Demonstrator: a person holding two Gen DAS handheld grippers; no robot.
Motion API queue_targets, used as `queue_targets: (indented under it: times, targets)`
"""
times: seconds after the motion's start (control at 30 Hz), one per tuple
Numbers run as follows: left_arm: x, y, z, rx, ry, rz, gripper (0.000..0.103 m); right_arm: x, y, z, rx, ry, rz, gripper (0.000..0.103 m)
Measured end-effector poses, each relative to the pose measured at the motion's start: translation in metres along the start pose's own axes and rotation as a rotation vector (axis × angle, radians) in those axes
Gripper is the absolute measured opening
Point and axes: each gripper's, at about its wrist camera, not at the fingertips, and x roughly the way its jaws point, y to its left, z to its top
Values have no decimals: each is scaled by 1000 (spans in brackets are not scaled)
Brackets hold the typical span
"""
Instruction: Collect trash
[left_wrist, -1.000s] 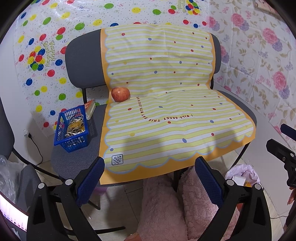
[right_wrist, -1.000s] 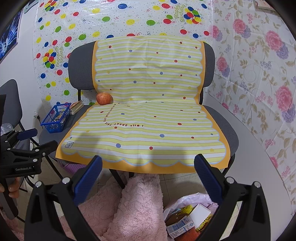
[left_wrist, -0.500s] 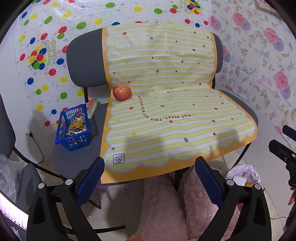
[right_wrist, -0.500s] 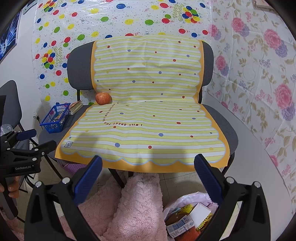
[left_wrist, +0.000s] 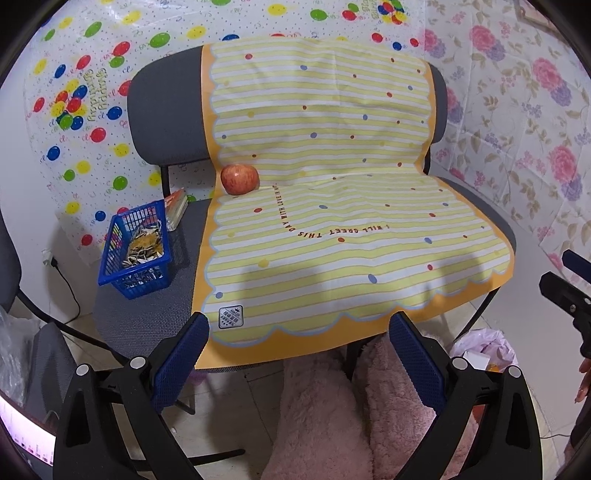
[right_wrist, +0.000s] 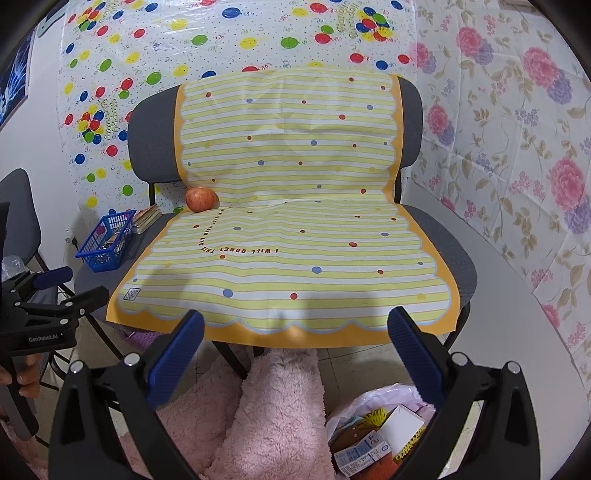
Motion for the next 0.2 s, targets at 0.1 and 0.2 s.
queue_targets:
  times: [0.1, 0.2]
  targets:
    - [25, 8, 10, -17, 36, 13, 97, 20, -10, 8, 6, 20, -3, 97]
    - [63, 21, 29, -32, 49, 25, 97, 54, -32, 22, 17, 33, -11, 97]
